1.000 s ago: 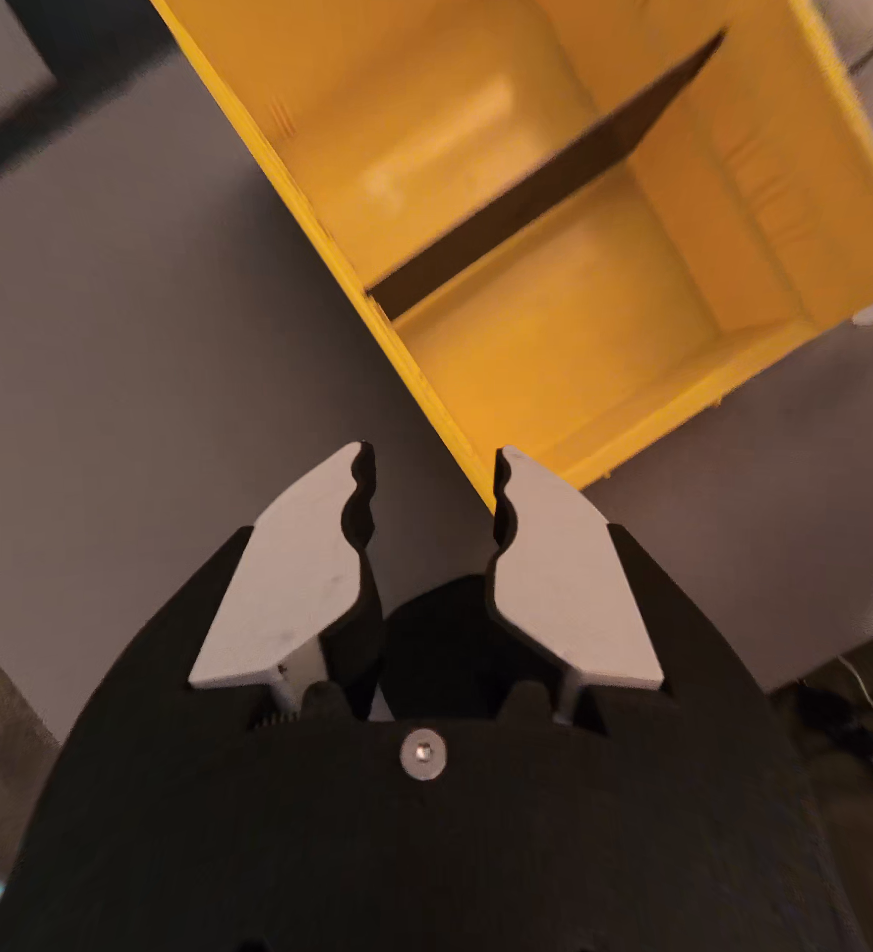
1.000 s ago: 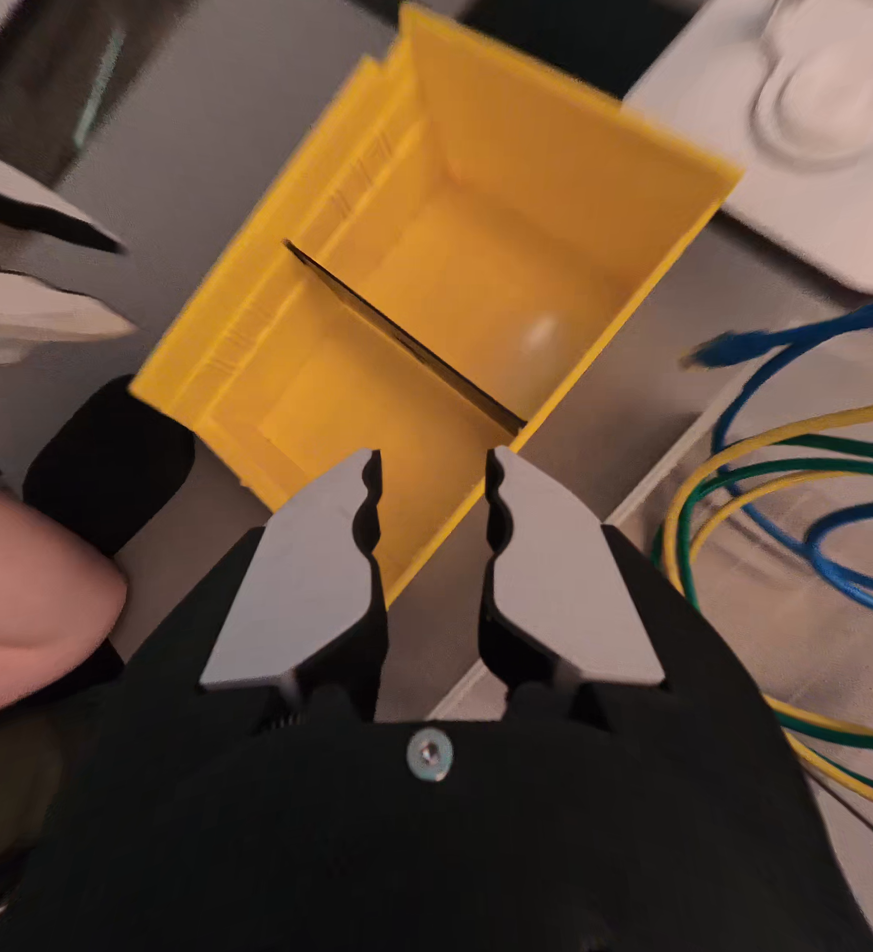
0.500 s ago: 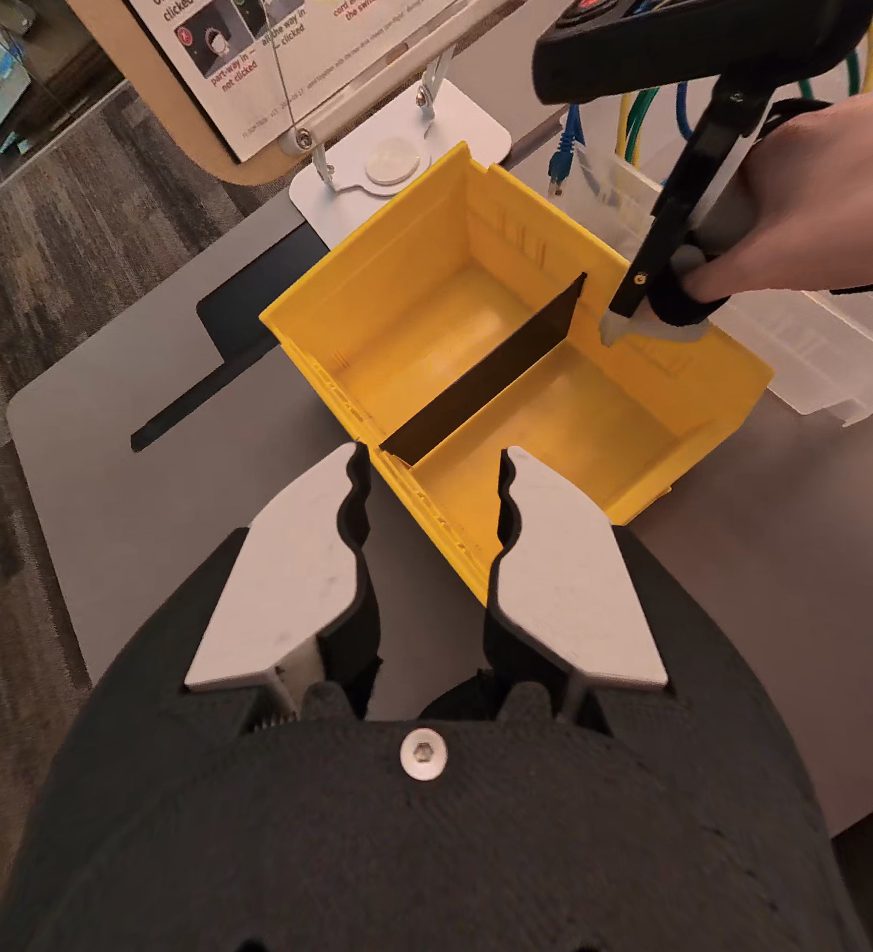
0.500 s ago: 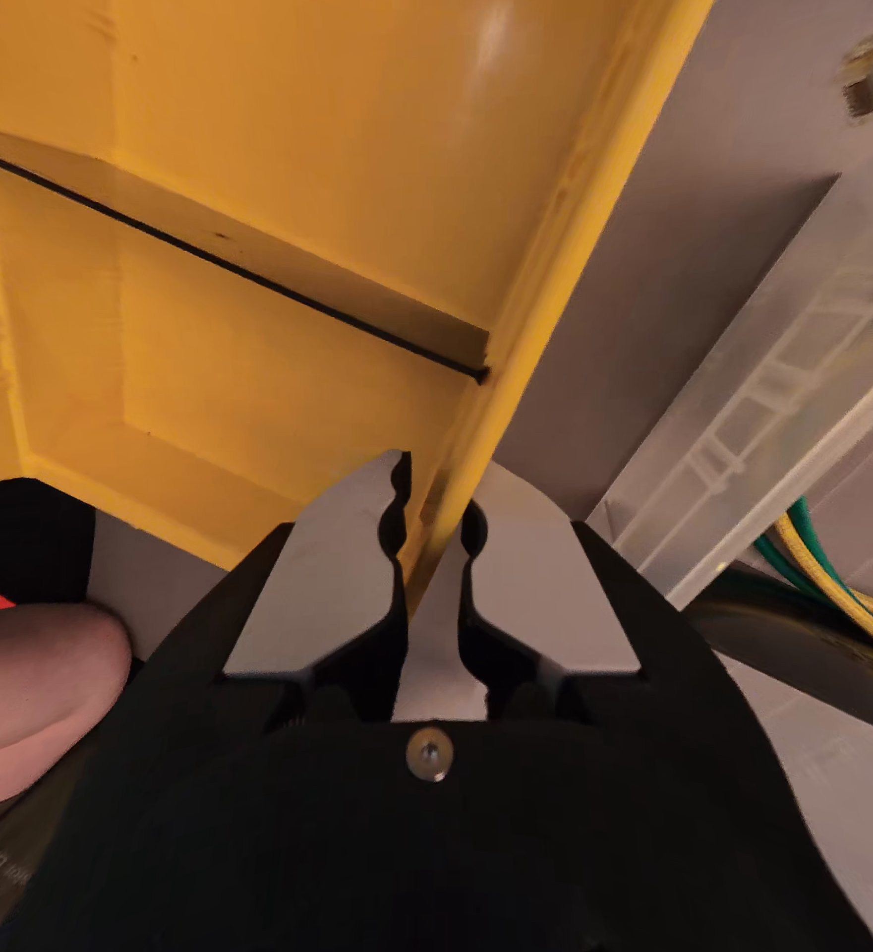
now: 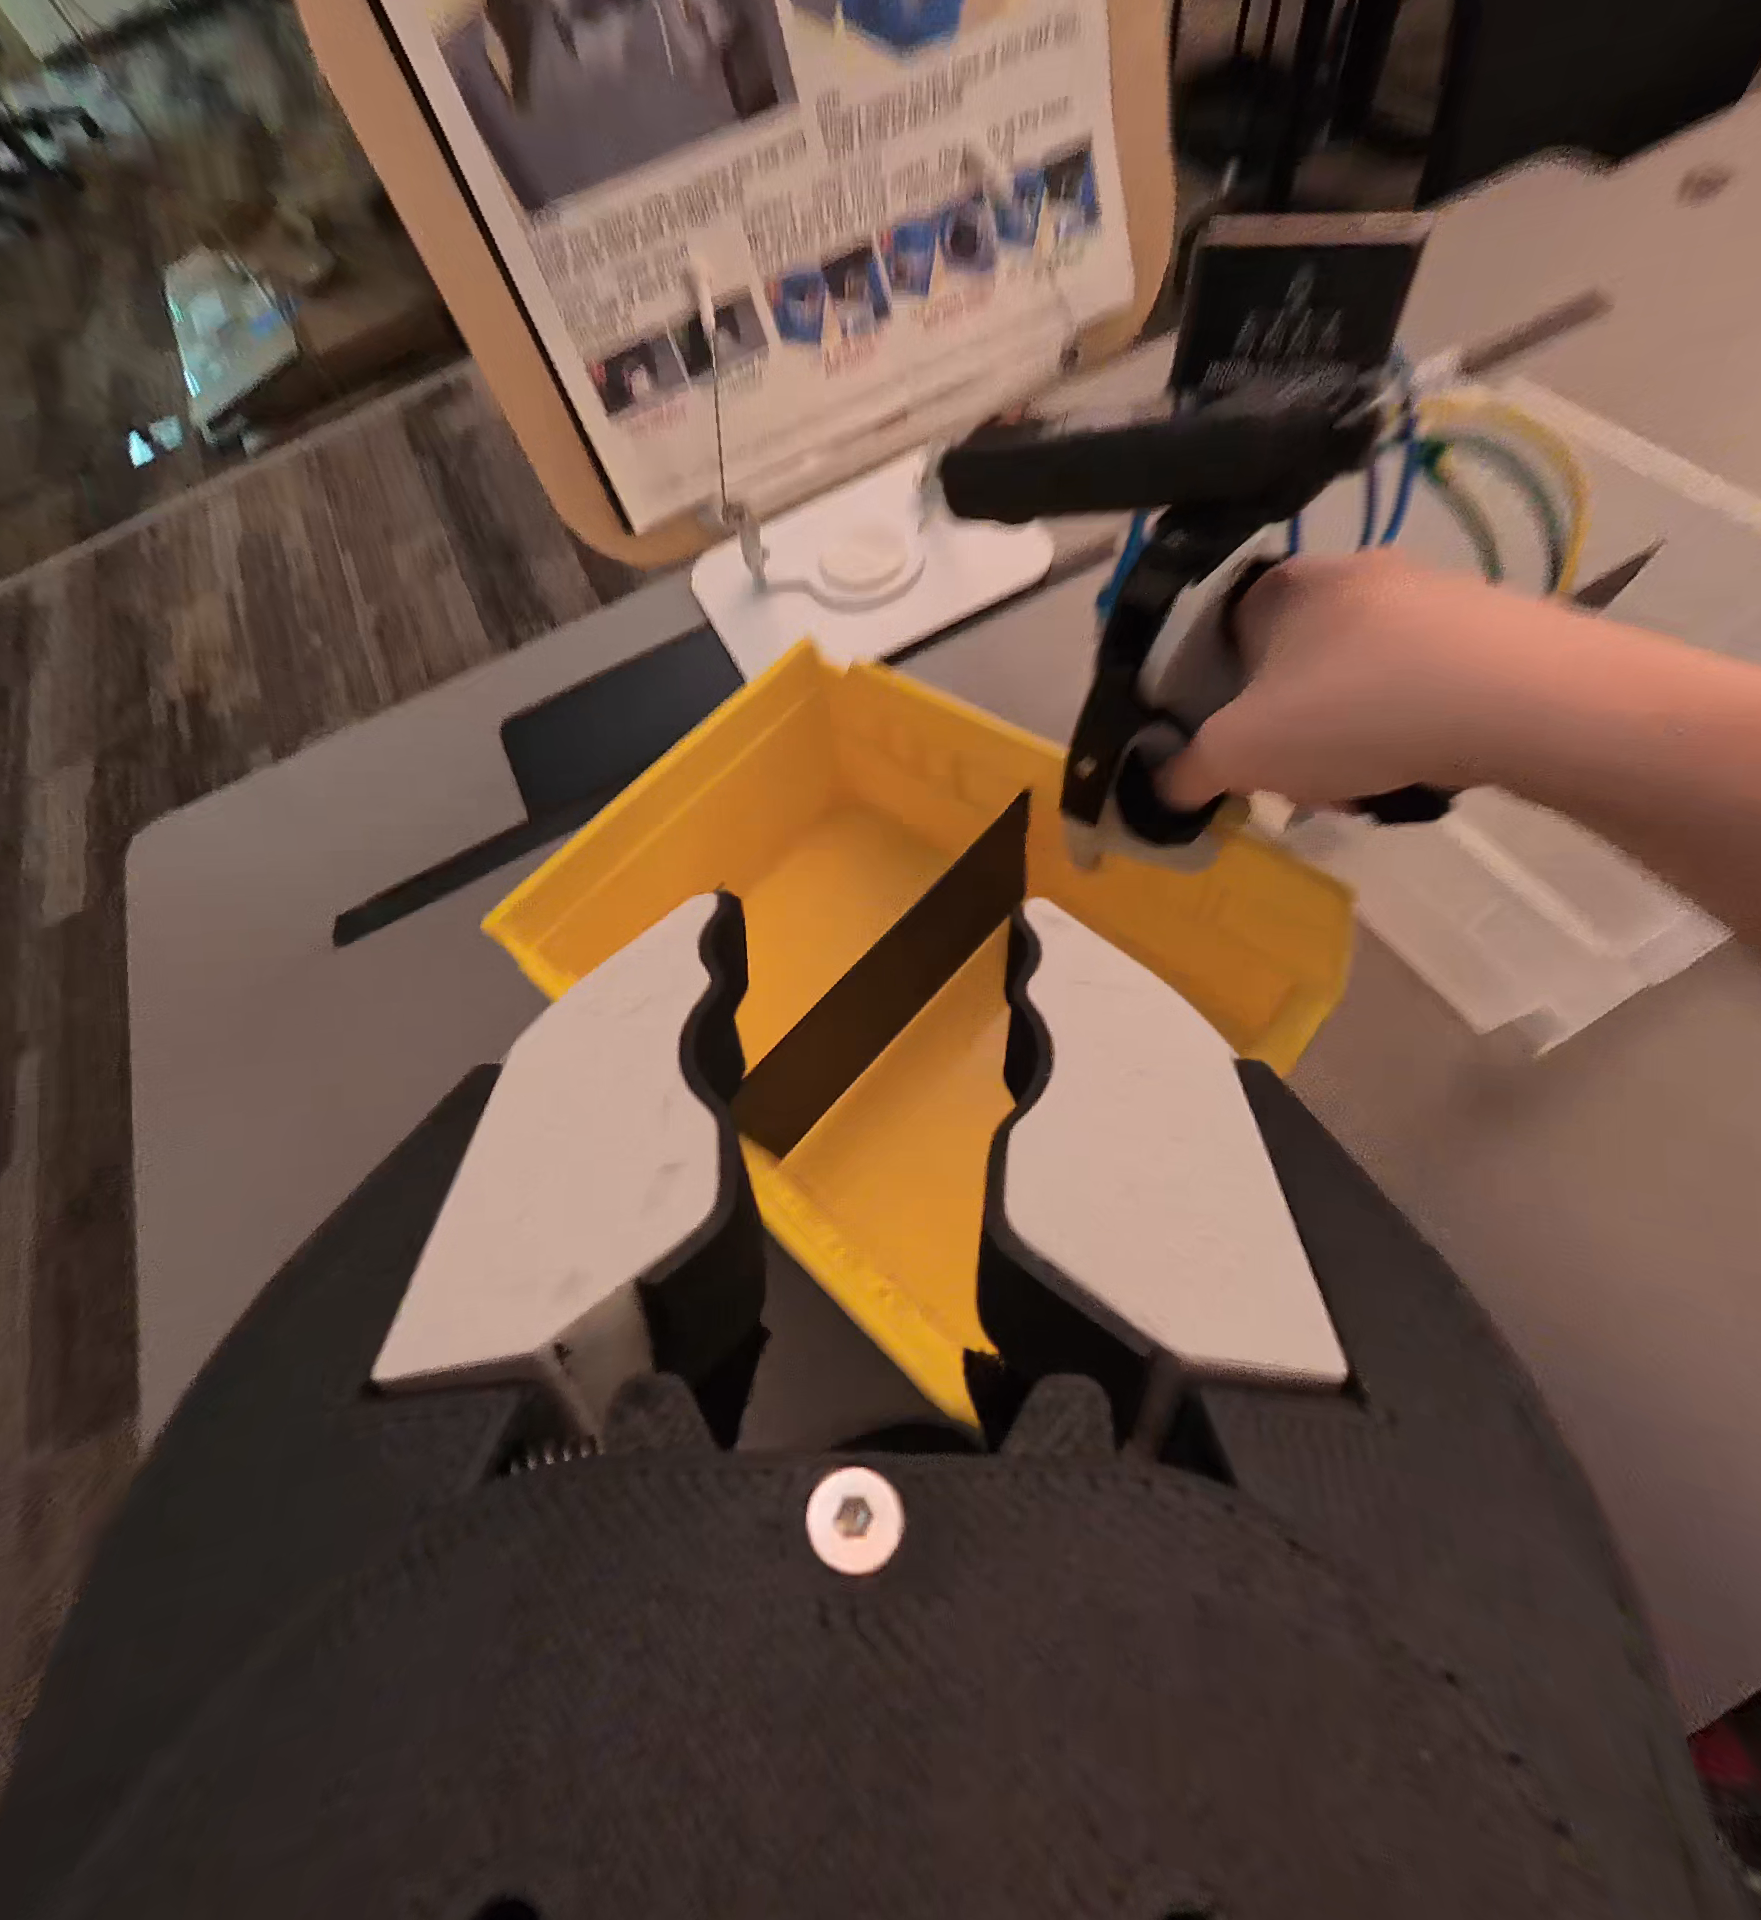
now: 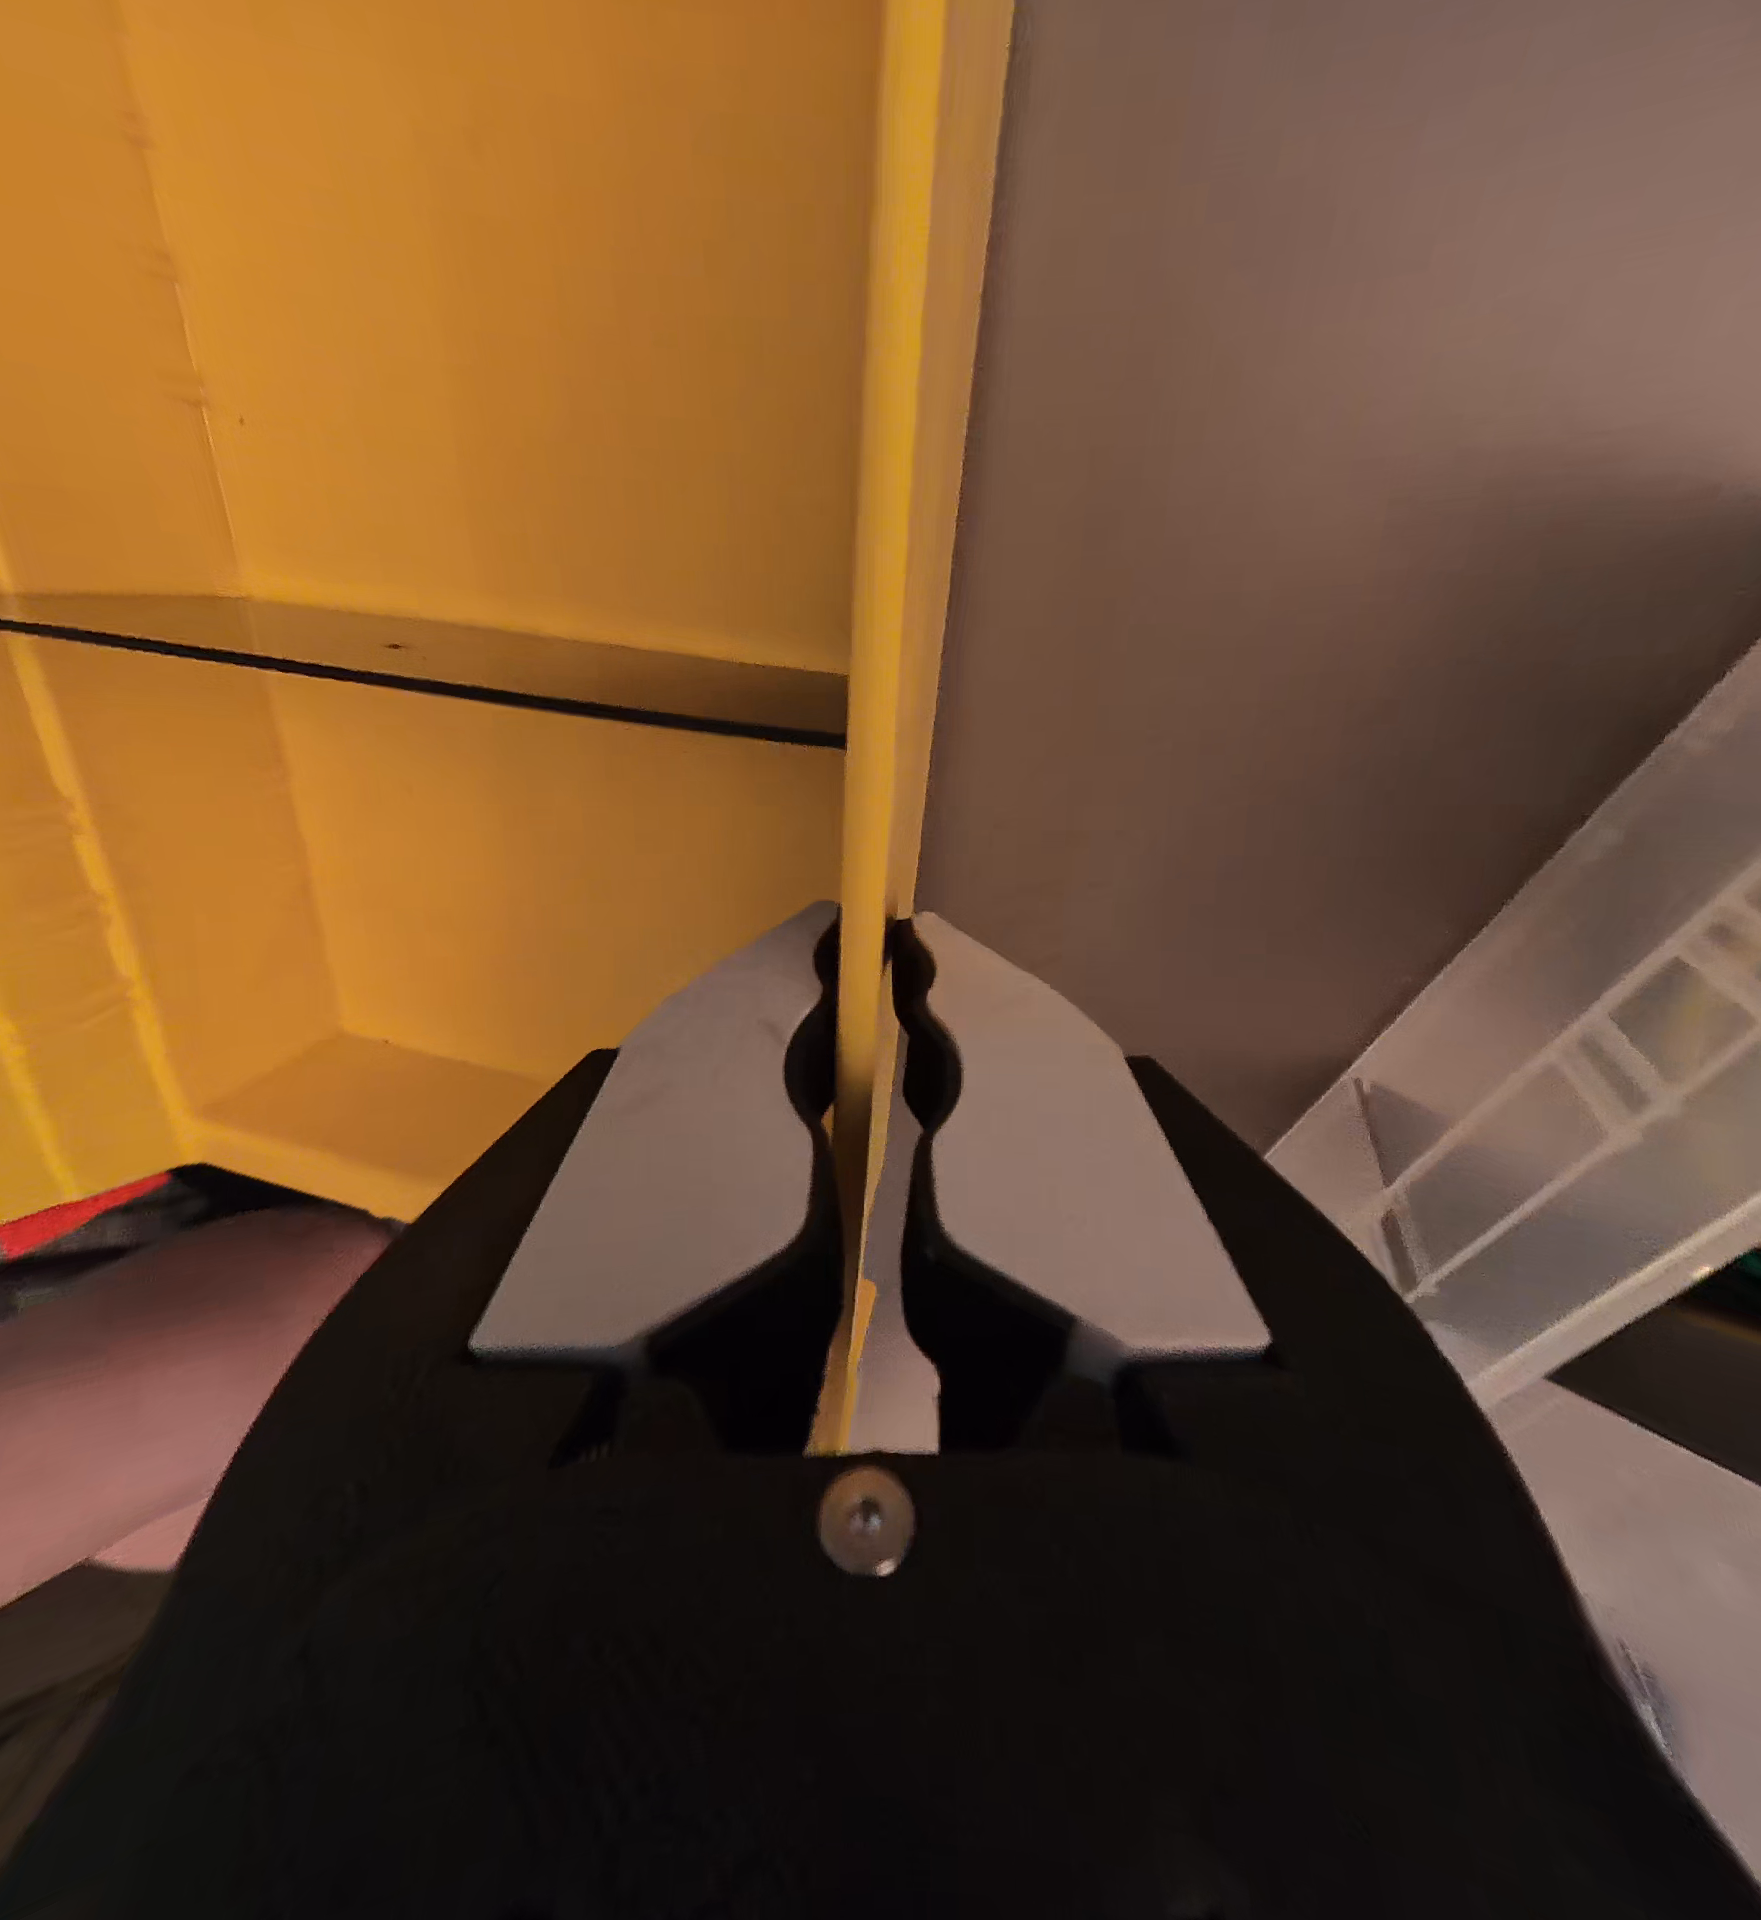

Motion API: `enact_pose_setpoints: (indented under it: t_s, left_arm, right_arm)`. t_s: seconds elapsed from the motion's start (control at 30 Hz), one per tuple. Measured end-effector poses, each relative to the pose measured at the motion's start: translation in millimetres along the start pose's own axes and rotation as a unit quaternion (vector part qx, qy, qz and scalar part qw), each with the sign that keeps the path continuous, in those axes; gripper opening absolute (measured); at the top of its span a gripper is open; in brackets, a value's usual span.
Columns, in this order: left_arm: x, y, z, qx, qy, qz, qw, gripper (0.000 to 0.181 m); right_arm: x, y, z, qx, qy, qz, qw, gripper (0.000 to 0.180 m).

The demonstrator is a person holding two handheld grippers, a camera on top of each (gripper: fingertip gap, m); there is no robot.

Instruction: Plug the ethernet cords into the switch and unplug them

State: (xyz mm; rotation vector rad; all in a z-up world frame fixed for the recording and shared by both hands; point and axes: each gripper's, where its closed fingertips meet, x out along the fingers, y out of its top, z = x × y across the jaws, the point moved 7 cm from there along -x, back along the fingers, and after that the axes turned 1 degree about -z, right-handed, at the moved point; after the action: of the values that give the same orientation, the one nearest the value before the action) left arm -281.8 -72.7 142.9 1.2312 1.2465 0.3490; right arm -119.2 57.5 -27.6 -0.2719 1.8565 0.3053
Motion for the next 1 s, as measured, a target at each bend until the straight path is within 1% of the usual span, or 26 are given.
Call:
enact_pose_setpoints:
  t_s: [0.03, 0.17, 0.23, 0.3, 0.4, 0.5, 0.6, 0.67, 0.73, 0.83, 0.9, 0.93, 1.0]
  left_arm:
    - [-10.6, 4.4, 3.6, -0.009, -0.004, 0.029, 1.0, 0.05]
    - [-55.1, 17.7, 20.6, -0.059, -0.032, 0.158, 0.985, 0.062]
    - [-74.1, 20.5, 32.1, -0.074, -0.064, 0.215, 0.972, 0.065]
    - [-90.5, 23.0, 44.8, -0.074, -0.109, 0.261, 0.956, 0.071]
    - [-103.2, 23.3, 58.3, -0.06, -0.154, 0.289, 0.943, 0.075]
    - [-94.4, 22.5, 65.5, -0.045, -0.192, 0.263, 0.944, 0.076]
    - [-59.7, 24.2, 67.2, -0.049, -0.223, 0.195, 0.954, 0.082]
    - [-23.8, 27.0, 67.9, -0.058, -0.22, 0.138, 0.964, 0.087]
    - [20.5, 30.1, 73.1, -0.073, -0.223, 0.082, 0.969, 0.094]
    - [95.8, 29.9, 96.0, -0.1, -0.253, 0.004, 0.962, 0.1]
    - [142.0, 23.0, 120.8, -0.122, -0.296, -0.049, 0.946, 0.101]
    - [161.1, 17.2, 133.9, -0.127, -0.316, -0.08, 0.937, 0.101]
    - [192.4, 2.1, 155.8, -0.125, -0.327, -0.14, 0.926, 0.102]
  right_arm:
    - [-4.5, 2.1, -6.3, -0.009, 0.003, -0.011, 1.0, 0.005]
    - [-39.2, 8.0, -25.7, -0.034, 0.034, -0.039, 0.998, 0.004]
    - [-69.7, 8.6, -26.0, -0.043, 0.043, -0.038, 0.997, 0.004]
    - [-108.0, 5.2, -17.8, -0.045, 0.045, -0.03, 0.998, 0.004]
    - [-173.8, -8.9, 9.4, -0.032, 0.038, 0.0, 0.999, 0.004]
    - [-236.3, -35.9, 50.4, -0.004, 0.035, 0.044, 0.998, 0.005]
    - [-285.5, -74.4, 101.8, 0.04, 0.038, 0.094, 0.994, 0.005]
    - [-308.1, -104.9, 140.0, 0.075, 0.039, 0.125, 0.989, 0.005]
    - [-321.9, -137.9, 180.3, 0.115, 0.038, 0.151, 0.981, 0.004]
    - [-327.8, -188.8, 238.4, 0.17, 0.019, 0.186, 0.967, 0.003]
    - [-321.5, -221.7, 273.4, 0.206, 0.011, 0.204, 0.957, 0.005]
    - [-315.7, -237.6, 289.2, 0.223, 0.012, 0.21, 0.952, 0.005]
    - [-301.2, -267.5, 317.3, 0.258, 0.02, 0.219, 0.941, 0.005]
